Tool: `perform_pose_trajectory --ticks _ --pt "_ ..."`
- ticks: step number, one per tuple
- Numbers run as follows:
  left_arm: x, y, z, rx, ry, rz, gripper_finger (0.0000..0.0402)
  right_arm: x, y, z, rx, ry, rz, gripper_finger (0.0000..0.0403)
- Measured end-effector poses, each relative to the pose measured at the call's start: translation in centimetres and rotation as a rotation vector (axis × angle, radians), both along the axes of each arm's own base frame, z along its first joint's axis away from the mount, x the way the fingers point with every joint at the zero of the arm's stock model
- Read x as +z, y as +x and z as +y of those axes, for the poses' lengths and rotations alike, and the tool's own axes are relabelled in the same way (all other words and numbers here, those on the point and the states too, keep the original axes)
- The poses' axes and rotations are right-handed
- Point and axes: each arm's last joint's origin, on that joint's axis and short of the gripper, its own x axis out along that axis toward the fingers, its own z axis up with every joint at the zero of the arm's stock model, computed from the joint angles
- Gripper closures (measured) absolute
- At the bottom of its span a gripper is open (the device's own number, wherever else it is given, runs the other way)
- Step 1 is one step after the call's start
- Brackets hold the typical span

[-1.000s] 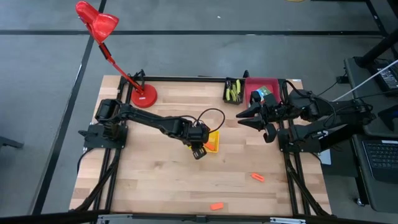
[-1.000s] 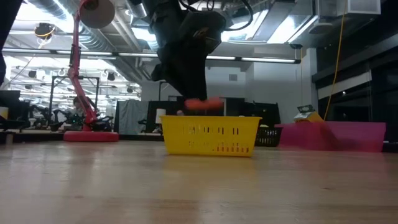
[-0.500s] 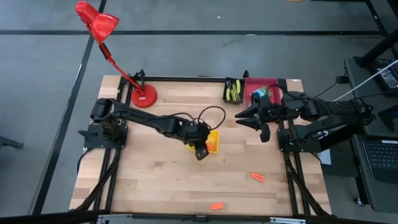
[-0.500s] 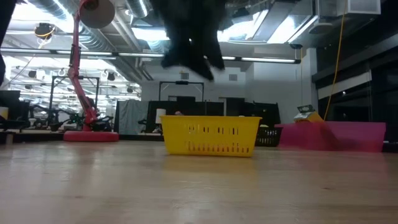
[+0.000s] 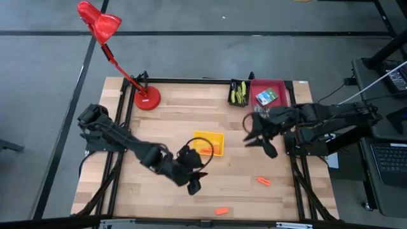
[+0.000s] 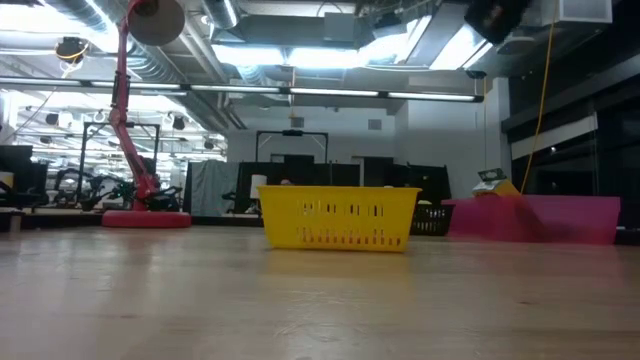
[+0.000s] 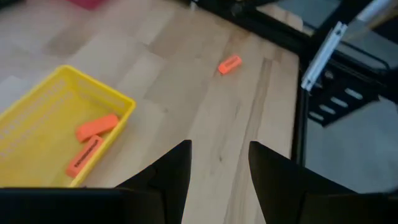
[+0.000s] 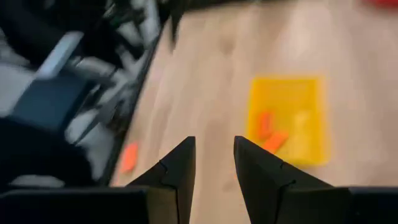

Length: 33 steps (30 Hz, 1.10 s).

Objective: Pick & Place School Supplies
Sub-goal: Put the orange eraser into the yellow bin

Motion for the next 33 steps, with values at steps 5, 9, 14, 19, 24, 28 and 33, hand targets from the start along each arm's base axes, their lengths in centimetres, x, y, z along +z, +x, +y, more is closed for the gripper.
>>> perform_pose_trajectory --ticks 5,9,14,19,24,28,33 --pt "0.1 -0.9 -1.3 0.089 0.075 -0.052 0.0245 -3.8 -0.7 1.8 -0.038 0.132 0.232 0.0289" --pt "0.2 -1.5 -2.0 0.137 0.119 -0.090 0.0245 -7.9 -2.2 3.9 -0.122 0.233 0.451 0.0289" --pt "0.2 -2.2 -2.9 0.158 0.149 -0.110 0.0245 -11.6 -4.9 6.6 -0.301 0.300 0.620 0.0289" --pt "0.3 -2.6 -3.3 0.189 0.187 -0.138 0.0245 -12.7 -6.0 8.3 -0.515 0.320 0.614 0.0289" --pt "0.3 -2.9 -3.8 0.170 0.200 -0.145 0.0245 -13.6 -5.2 10.6 -0.558 0.247 0.621 0.0289" --pt "0.3 -3.3 -4.3 0.169 0.212 -0.156 0.0245 -14.5 -4.3 13.3 -0.480 0.112 0.680 0.0289" --pt "0.4 -3.9 -5.0 0.177 0.203 -0.176 0.0245 -16.2 -4.0 16.2 -0.442 -0.069 0.779 0.0289"
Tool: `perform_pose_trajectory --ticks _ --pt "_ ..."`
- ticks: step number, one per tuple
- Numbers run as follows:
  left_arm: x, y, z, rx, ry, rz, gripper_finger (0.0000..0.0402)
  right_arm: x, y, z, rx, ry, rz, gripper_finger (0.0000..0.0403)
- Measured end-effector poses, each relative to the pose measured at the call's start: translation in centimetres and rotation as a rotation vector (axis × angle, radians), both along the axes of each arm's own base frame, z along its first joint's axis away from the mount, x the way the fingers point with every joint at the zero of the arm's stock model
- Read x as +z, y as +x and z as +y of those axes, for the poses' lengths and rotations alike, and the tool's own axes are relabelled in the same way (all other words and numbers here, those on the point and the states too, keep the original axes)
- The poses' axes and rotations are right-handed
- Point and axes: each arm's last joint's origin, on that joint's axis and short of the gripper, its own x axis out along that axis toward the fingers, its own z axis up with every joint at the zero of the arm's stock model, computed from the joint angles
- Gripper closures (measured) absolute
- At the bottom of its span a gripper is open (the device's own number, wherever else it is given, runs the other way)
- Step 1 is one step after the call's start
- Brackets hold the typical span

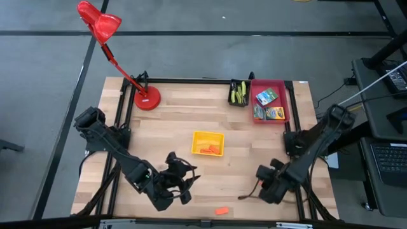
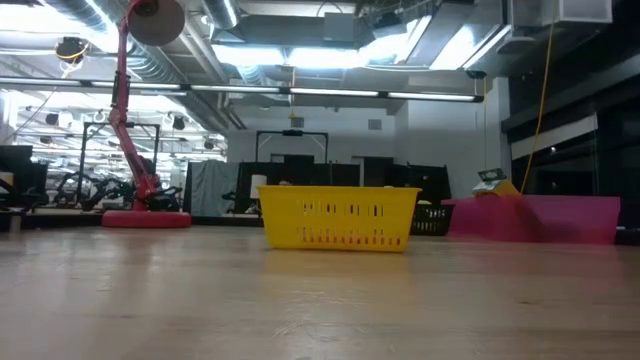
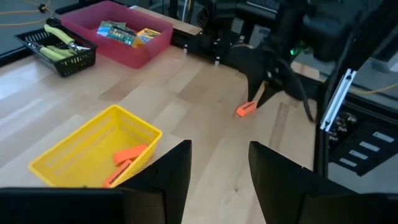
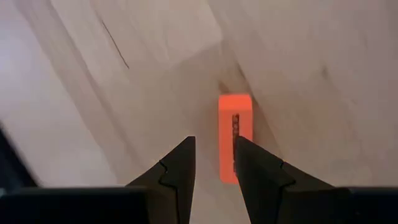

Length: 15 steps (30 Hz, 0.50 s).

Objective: Pick & Place School Supplies
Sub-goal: Put the orange eraser into the yellow bin

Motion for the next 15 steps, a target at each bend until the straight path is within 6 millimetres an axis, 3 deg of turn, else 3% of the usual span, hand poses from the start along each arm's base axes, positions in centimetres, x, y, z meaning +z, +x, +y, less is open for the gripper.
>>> perform_pose_trajectory --ticks 6,15 --pt "0.0 -0.6 -0.7 0.009 -0.024 -0.026 0.0245 -1.3 0.0 1.6 0.013 -0.134 0.027 0.0289" --pt "0.1 -0.7 -1.1 -0.021 -0.072 -0.025 0.0245 -2.0 0.0 1.6 -0.076 -0.165 -0.005 0.0260"
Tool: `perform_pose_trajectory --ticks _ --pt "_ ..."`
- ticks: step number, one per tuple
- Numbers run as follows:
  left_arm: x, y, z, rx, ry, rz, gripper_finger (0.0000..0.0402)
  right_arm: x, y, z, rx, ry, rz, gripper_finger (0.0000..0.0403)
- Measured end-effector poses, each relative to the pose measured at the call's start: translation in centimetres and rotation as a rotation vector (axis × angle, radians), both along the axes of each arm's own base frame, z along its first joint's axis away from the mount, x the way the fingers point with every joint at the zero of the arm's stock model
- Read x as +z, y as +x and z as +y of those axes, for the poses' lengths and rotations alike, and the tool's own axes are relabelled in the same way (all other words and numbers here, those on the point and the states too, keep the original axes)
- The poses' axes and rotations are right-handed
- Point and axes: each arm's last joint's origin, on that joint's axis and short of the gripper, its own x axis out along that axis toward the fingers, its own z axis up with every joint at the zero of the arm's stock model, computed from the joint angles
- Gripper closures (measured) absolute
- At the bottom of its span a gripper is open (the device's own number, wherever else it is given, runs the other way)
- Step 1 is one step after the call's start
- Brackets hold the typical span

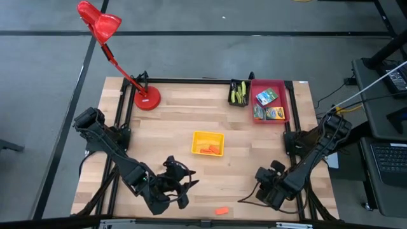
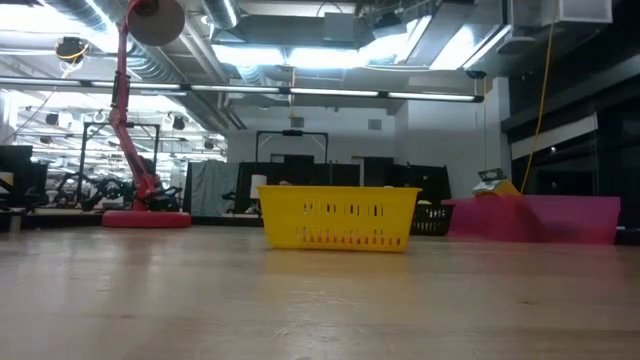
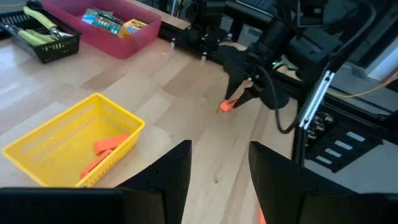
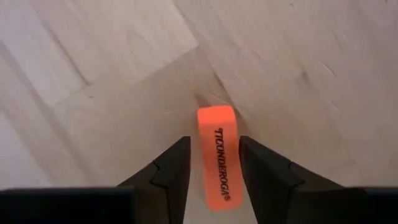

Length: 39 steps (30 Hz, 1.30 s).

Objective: Pick & Place School Supplies
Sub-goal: Put the orange eraser into the yellow bin

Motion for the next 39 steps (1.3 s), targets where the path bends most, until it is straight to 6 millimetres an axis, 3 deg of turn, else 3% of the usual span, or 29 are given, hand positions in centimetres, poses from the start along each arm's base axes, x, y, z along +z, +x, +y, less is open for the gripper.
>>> perform_pose_trajectory --ticks 17,27,39 --pt "0.6 0.0 -0.8 -0.022 -0.034 -0.059 0.0245 -1.3 -0.7 -0.2 0.035 0.040 0.012 0.0261" --pt "0.9 -0.2 -1.2 -0.023 -0.054 -0.092 0.0245 -1.3 -0.7 -0.1 0.039 0.049 0.009 0.0320" --pt "1.0 -0.4 -1.4 -0.005 -0.045 -0.112 0.0245 -0.2 0.4 0.8 0.028 0.082 -0.063 0.0312"
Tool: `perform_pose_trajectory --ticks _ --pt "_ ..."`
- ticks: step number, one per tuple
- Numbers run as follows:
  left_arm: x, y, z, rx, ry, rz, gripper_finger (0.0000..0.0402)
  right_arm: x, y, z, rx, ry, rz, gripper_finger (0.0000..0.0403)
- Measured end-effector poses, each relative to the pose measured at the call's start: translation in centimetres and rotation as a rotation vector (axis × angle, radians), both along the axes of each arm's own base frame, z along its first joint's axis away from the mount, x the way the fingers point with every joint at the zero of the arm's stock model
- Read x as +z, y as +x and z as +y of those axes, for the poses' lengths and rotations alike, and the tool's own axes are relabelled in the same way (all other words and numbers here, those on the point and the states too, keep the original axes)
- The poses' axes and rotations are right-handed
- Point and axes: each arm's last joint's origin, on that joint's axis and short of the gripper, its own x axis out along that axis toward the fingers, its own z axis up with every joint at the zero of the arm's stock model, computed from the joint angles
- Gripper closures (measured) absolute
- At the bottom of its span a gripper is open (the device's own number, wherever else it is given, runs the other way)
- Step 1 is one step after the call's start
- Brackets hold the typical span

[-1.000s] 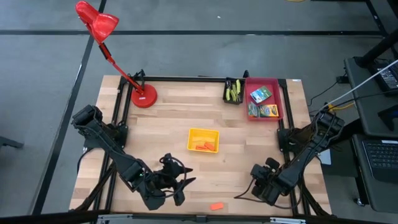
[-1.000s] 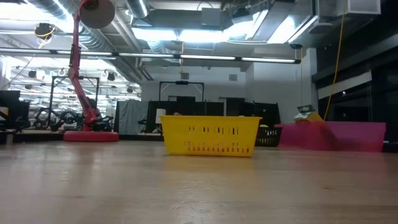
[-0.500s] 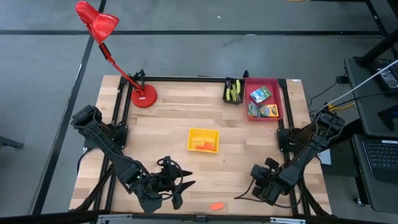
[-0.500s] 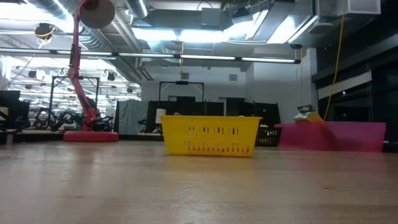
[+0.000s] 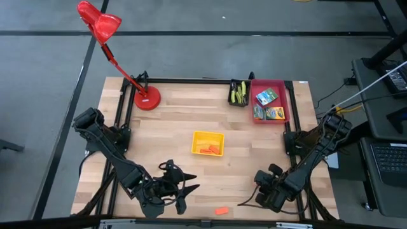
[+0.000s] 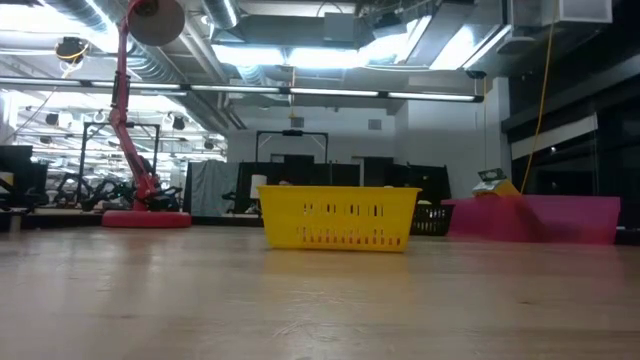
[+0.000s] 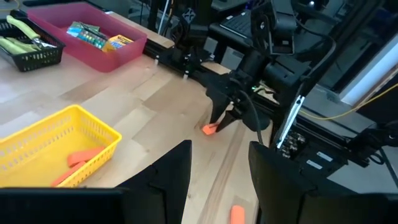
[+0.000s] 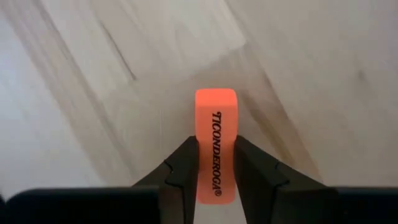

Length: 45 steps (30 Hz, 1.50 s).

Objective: Pick & Place School Supplies
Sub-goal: Put the orange eraser into the yellow bin

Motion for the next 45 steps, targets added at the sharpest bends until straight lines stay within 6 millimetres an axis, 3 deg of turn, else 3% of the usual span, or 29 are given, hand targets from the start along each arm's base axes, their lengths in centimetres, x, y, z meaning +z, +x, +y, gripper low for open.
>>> perform_pose_trajectory --ticks 8,14,20,29,36,45 --pt "0.0 0.0 0.0 0.003 0.023 0.003 0.0245 2.4 3.3 -0.1 0.035 -0.019 -0.108 0.0314" --pt "0.0 0.0 0.1 0.035 0.039 -0.012 0.0245 4.2 7.1 -1.8 0.086 -0.061 -0.172 0.0314" --pt "0.1 0.0 0.2 0.069 0.055 -0.027 0.0245 5.8 11.6 -5.9 0.142 -0.126 -0.216 0.0314" --pt "0.1 -0.1 0.3 0.090 0.045 -0.040 0.0245 8.1 16.8 -14.0 0.234 -0.214 -0.261 0.0314" --pt "0.1 0.0 0.3 0.104 0.031 -0.049 0.0245 8.6 18.4 -18.8 0.259 -0.124 -0.314 0.0314" --pt "0.0 -0.1 0.5 0.136 0.045 -0.053 0.0245 8.3 19.0 -18.9 0.339 0.011 -0.351 0.0293"
